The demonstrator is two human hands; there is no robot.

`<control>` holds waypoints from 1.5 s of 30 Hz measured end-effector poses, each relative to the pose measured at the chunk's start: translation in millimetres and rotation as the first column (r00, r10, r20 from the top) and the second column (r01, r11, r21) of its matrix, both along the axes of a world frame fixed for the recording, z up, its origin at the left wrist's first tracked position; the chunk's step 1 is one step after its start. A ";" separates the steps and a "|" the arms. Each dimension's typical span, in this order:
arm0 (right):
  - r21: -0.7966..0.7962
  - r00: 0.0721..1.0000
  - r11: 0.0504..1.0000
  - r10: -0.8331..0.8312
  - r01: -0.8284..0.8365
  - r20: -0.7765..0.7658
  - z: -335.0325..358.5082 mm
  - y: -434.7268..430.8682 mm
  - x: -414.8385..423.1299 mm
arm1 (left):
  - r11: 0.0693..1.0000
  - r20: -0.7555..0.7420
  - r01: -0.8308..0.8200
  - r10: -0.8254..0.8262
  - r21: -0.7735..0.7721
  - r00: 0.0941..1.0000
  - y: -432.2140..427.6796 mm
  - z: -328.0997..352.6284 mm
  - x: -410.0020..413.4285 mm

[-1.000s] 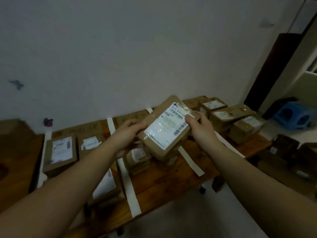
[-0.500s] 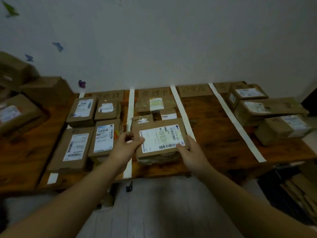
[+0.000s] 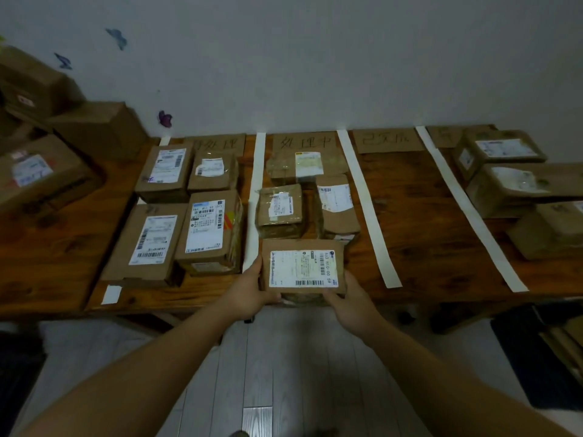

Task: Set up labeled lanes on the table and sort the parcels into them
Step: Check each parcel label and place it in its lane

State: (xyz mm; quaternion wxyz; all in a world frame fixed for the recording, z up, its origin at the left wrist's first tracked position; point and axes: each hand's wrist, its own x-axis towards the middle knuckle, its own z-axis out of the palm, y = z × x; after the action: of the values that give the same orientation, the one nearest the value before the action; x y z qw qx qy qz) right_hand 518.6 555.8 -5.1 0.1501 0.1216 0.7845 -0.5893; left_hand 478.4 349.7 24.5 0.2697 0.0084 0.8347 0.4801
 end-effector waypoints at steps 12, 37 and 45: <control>0.313 0.997 0.948 0.069 -0.058 -0.025 15.7 -4.3 -51.6 | 0.989 -0.124 0.000 -0.019 -0.146 0.992 -24.8 26.8 -27.6; 0.736 0.679 0.495 0.731 -0.462 -0.066 194.8 -476.2 -156.5 | 0.809 -0.288 -0.485 0.403 -0.332 0.869 -546.4 160.4 -2.1; 0.741 0.715 0.522 0.694 -0.423 -0.081 192.4 -559.3 -265.2 | 0.809 -0.328 -0.519 0.429 -0.276 0.842 -607.1 172.5 -87.3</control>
State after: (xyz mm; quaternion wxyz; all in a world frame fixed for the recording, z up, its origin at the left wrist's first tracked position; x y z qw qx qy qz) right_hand 253.4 -3.5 187.3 0.1304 -0.2093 0.9501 -0.1912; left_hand 391.0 -257.4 197.0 0.0299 -0.1901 0.9092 0.3691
